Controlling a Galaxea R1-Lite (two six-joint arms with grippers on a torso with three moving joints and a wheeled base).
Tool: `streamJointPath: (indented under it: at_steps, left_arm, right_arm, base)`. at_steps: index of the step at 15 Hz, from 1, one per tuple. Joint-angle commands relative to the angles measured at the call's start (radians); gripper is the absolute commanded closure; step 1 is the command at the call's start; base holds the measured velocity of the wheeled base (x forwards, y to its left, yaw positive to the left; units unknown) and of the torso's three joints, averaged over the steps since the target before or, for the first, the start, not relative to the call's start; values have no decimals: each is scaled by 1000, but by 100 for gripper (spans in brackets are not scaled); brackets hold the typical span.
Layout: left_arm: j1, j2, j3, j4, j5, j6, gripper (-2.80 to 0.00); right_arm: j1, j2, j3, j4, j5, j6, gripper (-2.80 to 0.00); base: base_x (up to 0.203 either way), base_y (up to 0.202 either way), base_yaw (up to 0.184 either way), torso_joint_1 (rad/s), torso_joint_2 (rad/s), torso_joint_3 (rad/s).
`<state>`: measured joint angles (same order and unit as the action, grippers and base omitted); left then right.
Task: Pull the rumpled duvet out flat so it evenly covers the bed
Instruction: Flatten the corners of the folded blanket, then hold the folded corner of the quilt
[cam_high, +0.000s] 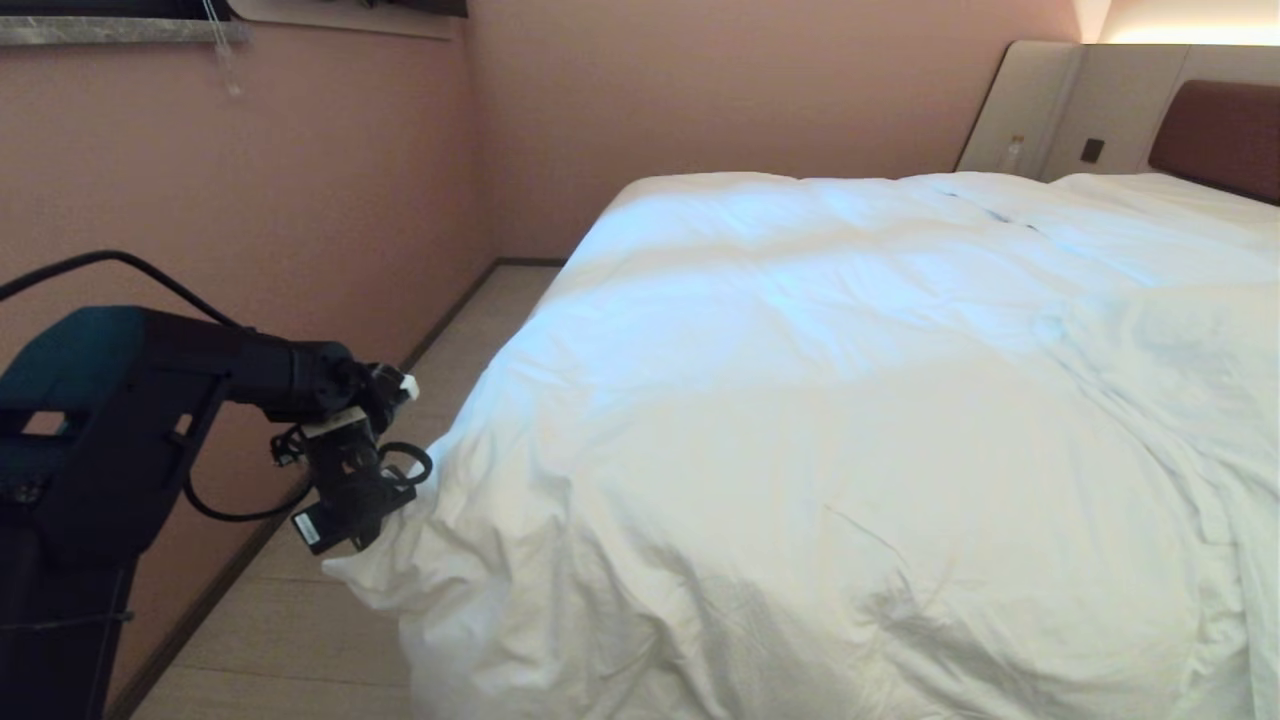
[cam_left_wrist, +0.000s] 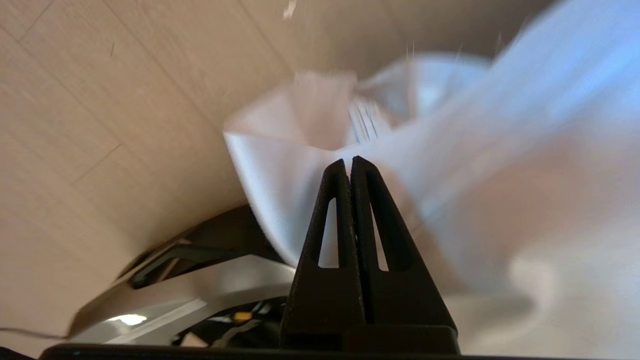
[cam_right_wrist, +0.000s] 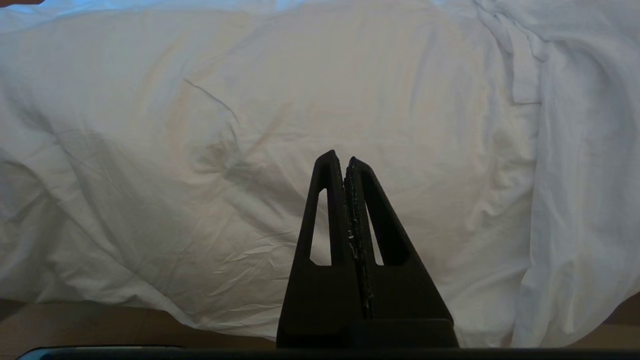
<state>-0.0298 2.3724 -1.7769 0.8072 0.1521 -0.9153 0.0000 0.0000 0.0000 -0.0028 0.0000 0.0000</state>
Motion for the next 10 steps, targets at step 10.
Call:
streamJointPath:
  at_steps: [10]
  left_arm:
    - [85, -551, 161, -45, -80, 17, 0]
  right_arm:
    - [0, 0, 0, 0, 0, 0, 0]
  base:
    - [0, 0, 0, 0, 0, 0]
